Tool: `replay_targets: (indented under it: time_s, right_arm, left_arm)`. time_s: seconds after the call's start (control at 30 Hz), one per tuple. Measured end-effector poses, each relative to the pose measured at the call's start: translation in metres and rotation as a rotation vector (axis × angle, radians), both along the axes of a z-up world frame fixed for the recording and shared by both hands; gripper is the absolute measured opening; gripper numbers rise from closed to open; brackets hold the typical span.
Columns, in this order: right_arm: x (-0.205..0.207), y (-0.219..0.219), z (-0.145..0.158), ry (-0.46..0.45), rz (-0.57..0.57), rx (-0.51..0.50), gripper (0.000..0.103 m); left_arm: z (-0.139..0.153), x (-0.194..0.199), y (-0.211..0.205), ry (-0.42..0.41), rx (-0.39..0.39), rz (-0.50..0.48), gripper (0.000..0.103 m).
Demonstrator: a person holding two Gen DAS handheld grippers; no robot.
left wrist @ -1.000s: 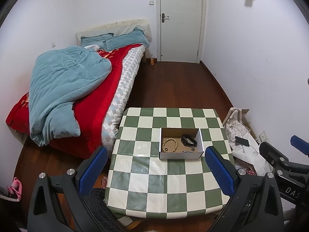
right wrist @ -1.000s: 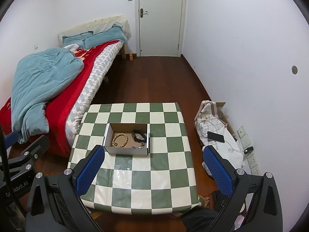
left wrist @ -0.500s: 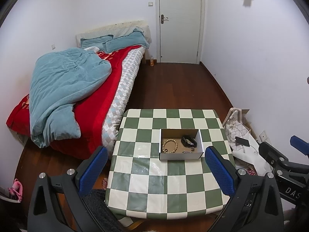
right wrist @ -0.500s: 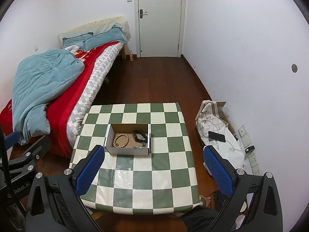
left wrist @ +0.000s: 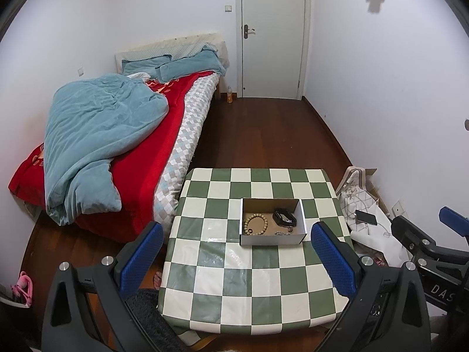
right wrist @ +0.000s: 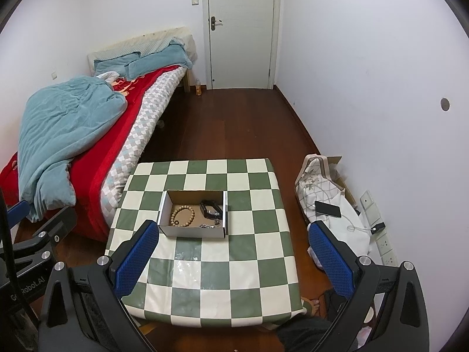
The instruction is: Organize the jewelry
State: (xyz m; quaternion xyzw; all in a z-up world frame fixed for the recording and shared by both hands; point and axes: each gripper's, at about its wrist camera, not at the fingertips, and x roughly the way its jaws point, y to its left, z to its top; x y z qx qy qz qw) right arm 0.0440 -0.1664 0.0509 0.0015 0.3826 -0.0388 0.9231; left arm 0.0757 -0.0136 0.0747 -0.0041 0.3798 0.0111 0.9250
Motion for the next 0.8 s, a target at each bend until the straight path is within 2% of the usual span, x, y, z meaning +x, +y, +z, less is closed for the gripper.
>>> replay_targets:
  time_s: [0.8]
  right_arm:
    - [0.0023, -0.0003, 0.0062, -0.003, -0.001, -0.004, 0.103]
  left_arm:
    - [0.0069, -0.0038, 0.0044, -0.016, -0.02, -0.002, 0.103]
